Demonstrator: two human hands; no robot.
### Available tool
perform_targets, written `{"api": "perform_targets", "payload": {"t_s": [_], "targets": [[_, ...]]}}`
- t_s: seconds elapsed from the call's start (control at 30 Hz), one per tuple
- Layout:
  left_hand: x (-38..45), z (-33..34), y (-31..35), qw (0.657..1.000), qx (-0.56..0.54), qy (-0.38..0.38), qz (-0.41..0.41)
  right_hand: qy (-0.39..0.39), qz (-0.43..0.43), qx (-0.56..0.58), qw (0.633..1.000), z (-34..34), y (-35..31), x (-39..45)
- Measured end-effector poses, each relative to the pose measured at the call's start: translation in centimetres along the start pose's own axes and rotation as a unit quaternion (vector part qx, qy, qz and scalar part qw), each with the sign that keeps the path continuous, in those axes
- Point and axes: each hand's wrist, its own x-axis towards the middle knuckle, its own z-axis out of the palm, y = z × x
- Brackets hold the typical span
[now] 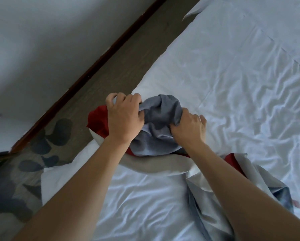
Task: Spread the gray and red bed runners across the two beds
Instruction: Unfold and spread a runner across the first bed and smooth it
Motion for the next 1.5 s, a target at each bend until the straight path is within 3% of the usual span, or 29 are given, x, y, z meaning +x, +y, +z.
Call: {"api": "perform_targets", "payload": {"t_s": [0.1, 0.23, 0.37, 0.47, 0.53, 0.63, 0.7, 0.8, 1.03, 1.1, 1.2, 1.27, 1.37, 1.43, 1.5], "targets": [[-0.8, -0.6, -0.4, 0.997, -0.025, -0.061, 0.026, 0.002, -0.021, 0.011, 1.000, -0.1, -1.0, 0.3], [0.5, -0.9, 0.8, 0.996, -0.039, -0.077, -0.022, 0.034, -0.090, 0.055, 0.994, 0.1, -2.3, 0.0], [2.2, 0.1, 2.0, 0.984, -0.062, -0.167, -0.028, 0.044, -0.167, 0.088, 0.981, 0.5, -2.5, 0.2], [3.3, 0.3, 2.5, 0.961, -0.114, -0.242, -0.073, 0.048, -0.104, 0.202, 0.973, 0.5, -3.0, 0.2], [3.9, 0.4, 2.5, 0.972, -0.082, -0.213, -0.056, 0.058, -0.053, 0.266, 0.961, 0.1, -3.3, 0.5], [4.1, 0.0, 2.3, 0.996, -0.072, -0.041, -0.019, 0.081, -0.023, 0.251, 0.964, -0.8, -3.2, 1.8], [3.9, 0.2, 2.2, 0.996, -0.089, 0.016, 0.016, 0.119, 0.006, 0.239, 0.964, -1.5, -2.9, 3.3], [3.4, 0.8, 2.5, 0.986, -0.142, -0.033, 0.079, 0.162, -0.003, 0.191, 0.968, -1.7, -2.2, 4.8], [5.7, 3.0, 3.7, 0.955, -0.229, -0.187, -0.038, 0.185, -0.069, 0.090, 0.976, 0.0, -0.7, 6.9], [6.7, 3.5, 3.6, 0.954, -0.219, -0.198, -0.047, 0.179, -0.085, 0.079, 0.977, 0.2, -0.8, 7.6], [8.9, 3.7, 2.7, 0.981, -0.127, -0.147, -0.015, 0.173, -0.085, 0.075, 0.978, 0.3, -1.2, 8.5], [10.3, 3.4, 1.4, 0.997, -0.062, -0.045, 0.011, 0.168, -0.088, 0.070, 0.979, 0.4, -1.4, 9.0], [11.4, 3.2, 0.9, 0.991, -0.038, 0.123, 0.024, 0.169, -0.097, 0.060, 0.979, 0.3, -1.2, 10.2], [11.5, 3.6, 1.5, 0.992, -0.030, 0.117, 0.029, 0.173, -0.083, 0.048, 0.980, -0.1, -0.8, 11.1], [10.7, 4.5, 1.6, 1.000, -0.005, 0.027, -0.005, 0.166, -0.069, 0.035, 0.983, -0.4, -0.5, 11.6]]}}
